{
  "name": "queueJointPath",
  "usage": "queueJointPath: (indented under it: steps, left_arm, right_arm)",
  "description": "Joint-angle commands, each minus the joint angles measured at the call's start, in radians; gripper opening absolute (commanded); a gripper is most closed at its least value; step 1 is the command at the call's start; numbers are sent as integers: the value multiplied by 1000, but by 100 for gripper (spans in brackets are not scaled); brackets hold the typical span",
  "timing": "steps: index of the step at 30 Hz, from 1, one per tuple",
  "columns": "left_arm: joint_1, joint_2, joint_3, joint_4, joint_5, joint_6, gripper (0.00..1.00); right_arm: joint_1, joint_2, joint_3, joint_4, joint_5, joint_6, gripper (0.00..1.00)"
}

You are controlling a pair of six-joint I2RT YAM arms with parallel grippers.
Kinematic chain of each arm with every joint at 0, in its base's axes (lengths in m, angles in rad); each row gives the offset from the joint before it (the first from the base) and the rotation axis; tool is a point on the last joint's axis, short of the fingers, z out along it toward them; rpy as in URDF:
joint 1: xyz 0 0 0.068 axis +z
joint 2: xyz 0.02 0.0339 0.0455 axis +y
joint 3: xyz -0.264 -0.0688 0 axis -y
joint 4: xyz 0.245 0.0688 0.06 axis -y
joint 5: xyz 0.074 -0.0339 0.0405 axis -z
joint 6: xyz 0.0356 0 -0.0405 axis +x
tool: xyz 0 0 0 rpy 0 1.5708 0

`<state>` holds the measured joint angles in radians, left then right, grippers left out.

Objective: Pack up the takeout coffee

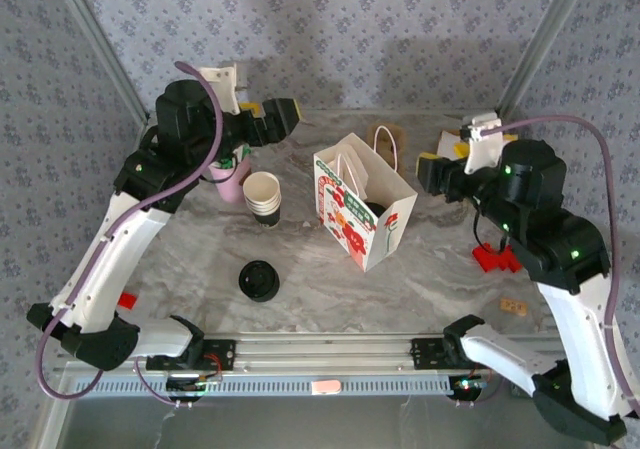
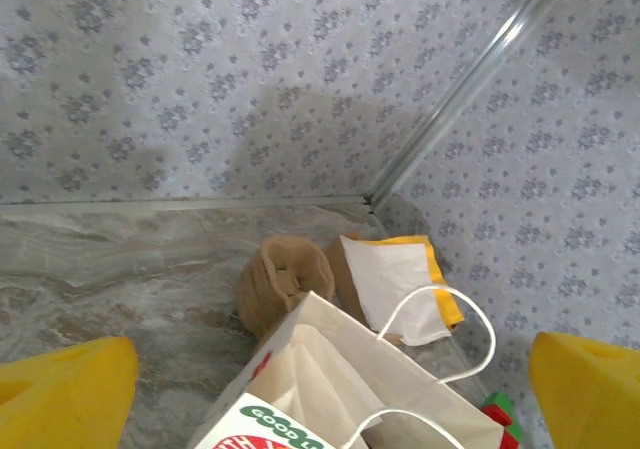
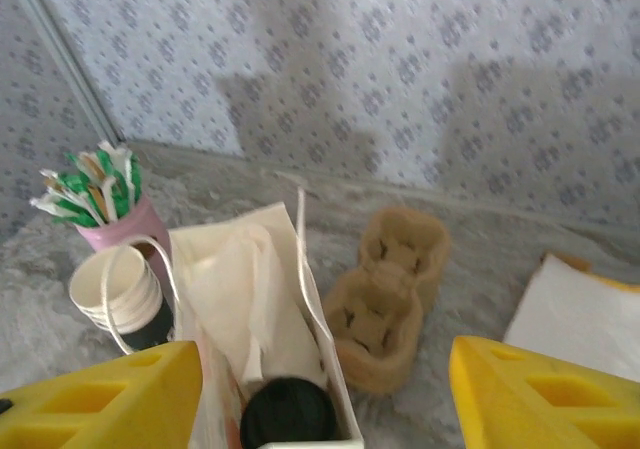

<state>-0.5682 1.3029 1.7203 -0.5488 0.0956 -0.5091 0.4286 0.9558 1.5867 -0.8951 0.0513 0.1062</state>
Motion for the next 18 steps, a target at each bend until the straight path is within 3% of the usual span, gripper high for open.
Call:
queueJointPath:
  steps: [1,7,13,18]
  left_arm:
    - [11,-31,-19,9,-35,3,100]
    - [12,-30,-75,27,-4,-54,100]
    - [10,-47,-125,43,-2,-75,100]
    - [12,-50,-128,36,0,-73,100]
  right_arm:
    - [-69,50,18,-151,-122,57,70]
    - [-169,189,31,-224,-321,75,77]
    - [-192,275,-46,-116,-351,42,78]
    - [-203,359,-79,-74,-342,18,72]
